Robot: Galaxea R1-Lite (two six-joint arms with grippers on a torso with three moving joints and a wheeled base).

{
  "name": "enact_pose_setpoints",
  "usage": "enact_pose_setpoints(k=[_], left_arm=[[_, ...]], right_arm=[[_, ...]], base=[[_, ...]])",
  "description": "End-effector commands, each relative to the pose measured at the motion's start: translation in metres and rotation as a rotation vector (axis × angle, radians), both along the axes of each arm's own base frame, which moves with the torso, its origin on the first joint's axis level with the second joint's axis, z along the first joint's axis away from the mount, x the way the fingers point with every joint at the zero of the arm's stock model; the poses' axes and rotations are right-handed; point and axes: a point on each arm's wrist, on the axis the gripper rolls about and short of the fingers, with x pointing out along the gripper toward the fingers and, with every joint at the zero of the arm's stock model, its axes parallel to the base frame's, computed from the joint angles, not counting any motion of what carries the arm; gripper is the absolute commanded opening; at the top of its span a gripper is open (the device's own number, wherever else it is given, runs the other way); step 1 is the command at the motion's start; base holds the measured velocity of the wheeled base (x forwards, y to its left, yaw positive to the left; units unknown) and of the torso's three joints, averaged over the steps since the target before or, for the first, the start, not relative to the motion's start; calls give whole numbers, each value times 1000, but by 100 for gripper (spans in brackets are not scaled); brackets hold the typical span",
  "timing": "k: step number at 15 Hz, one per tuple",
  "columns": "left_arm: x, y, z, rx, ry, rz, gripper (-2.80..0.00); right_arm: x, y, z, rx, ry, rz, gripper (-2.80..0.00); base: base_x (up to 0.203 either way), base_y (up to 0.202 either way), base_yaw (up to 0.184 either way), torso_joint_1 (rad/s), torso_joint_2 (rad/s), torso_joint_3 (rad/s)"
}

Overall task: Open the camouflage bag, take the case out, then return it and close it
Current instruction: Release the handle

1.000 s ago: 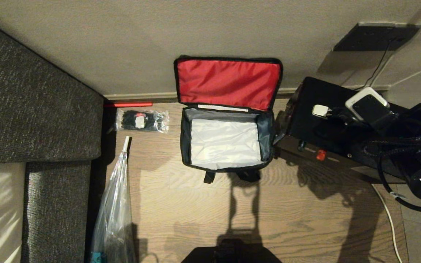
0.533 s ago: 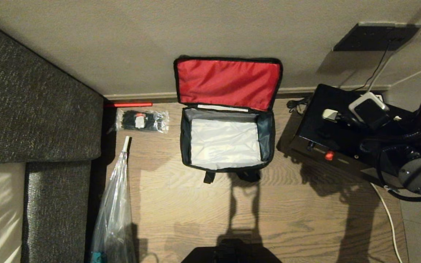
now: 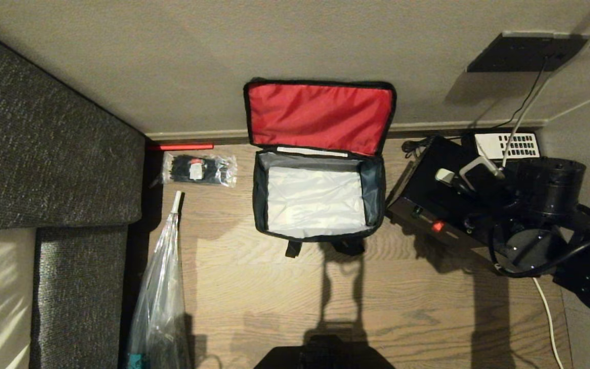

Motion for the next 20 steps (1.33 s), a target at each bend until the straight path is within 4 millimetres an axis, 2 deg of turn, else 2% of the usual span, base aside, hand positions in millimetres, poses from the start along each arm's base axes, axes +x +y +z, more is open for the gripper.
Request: enact_pose_setpoints(k=[1,6,9,12,16,17,18,20], left_arm=[[0,0,-1,1,1,1,-280],[0,0,-1,1,1,1,-280],[0,0,-1,0,1,1,-280],[0,0,-1,1,1,1,-280],[0,0,-1,1,1,1,-280],[0,0,-1,1,1,1,-280],[0,0,-1,1,1,1,-280],[0,0,-1,1,1,1,-280]], right_arm=[[19,2,-26,-21,71,-21,-280],[45,-1,-54,2,108,-58,-280],[52,-5,-71,7,142,-71,-280],[60,-11,-75,8,147,-92,-280],[59,-13,-77,13,164,-66,-280],[58,-14,-77,12,176,-48,-21],[56,-16,-81,6,213,-46,0],[51,-16,-88,0,278,-28,0]], base=[[0,0,0,0,0,0],[0,0,0,0,0,0],[0,0,0,0,0,0],[0,0,0,0,0,0],[0,0,0,0,0,0],[0,0,0,0,0,0],[0,0,0,0,0,0],[0,0,0,0,0,0]])
